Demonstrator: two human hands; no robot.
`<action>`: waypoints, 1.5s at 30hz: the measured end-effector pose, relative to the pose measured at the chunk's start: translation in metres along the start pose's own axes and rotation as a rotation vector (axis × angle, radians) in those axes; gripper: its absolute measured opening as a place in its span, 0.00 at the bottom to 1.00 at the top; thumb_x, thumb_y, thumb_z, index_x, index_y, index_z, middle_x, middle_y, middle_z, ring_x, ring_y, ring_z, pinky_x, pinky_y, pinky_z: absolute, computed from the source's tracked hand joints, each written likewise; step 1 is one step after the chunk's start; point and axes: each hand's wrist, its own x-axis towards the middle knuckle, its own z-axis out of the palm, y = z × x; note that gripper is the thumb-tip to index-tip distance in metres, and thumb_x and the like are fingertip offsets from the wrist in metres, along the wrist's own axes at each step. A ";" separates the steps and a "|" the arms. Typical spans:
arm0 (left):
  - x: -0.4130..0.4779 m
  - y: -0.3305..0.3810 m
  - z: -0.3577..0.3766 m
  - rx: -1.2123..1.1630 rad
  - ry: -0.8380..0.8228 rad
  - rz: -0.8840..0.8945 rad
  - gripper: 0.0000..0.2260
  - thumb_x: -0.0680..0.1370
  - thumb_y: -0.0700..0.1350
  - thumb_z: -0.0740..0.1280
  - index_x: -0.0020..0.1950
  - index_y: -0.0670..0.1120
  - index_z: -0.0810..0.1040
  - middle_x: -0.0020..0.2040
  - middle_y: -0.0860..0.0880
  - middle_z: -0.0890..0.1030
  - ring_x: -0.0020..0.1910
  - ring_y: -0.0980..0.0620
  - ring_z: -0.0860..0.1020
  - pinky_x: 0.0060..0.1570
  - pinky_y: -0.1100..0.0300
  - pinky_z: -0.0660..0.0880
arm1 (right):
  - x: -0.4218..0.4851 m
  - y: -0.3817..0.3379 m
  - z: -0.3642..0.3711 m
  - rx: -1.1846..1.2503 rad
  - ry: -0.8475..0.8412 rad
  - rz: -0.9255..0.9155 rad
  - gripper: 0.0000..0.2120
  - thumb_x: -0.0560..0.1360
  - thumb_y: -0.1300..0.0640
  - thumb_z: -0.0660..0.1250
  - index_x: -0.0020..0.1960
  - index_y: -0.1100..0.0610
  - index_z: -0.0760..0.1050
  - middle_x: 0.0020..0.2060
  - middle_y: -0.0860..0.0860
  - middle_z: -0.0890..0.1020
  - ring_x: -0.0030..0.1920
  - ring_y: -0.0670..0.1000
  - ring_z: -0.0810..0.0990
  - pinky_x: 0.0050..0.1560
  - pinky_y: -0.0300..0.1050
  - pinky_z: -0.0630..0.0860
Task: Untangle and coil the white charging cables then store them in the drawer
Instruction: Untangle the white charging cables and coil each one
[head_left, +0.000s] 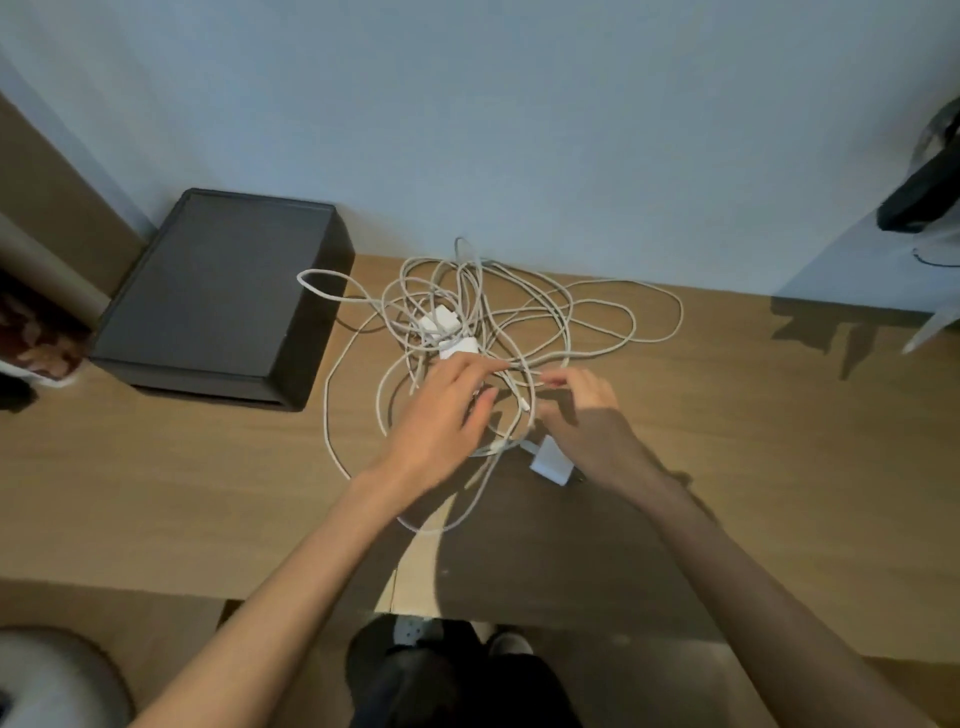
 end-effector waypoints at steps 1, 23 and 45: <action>0.001 0.000 0.006 0.027 0.001 0.037 0.13 0.81 0.44 0.60 0.65 0.48 0.74 0.59 0.51 0.75 0.59 0.54 0.71 0.56 0.60 0.69 | -0.002 0.006 0.001 -0.032 -0.058 -0.021 0.15 0.77 0.54 0.63 0.63 0.51 0.69 0.56 0.44 0.71 0.61 0.47 0.66 0.60 0.46 0.67; -0.003 -0.052 0.080 0.322 0.018 0.416 0.14 0.76 0.54 0.65 0.61 0.57 0.79 0.74 0.49 0.61 0.72 0.50 0.58 0.70 0.53 0.56 | -0.006 0.073 0.050 -0.267 -0.008 -0.235 0.19 0.70 0.40 0.70 0.51 0.51 0.71 0.47 0.48 0.70 0.48 0.47 0.69 0.42 0.41 0.64; -0.055 0.027 0.061 -0.243 0.050 0.212 0.24 0.81 0.47 0.59 0.76 0.45 0.57 0.70 0.49 0.69 0.69 0.55 0.66 0.64 0.67 0.61 | -0.148 -0.003 -0.019 0.165 0.650 -0.458 0.09 0.80 0.50 0.60 0.53 0.55 0.69 0.50 0.49 0.70 0.44 0.40 0.68 0.45 0.28 0.64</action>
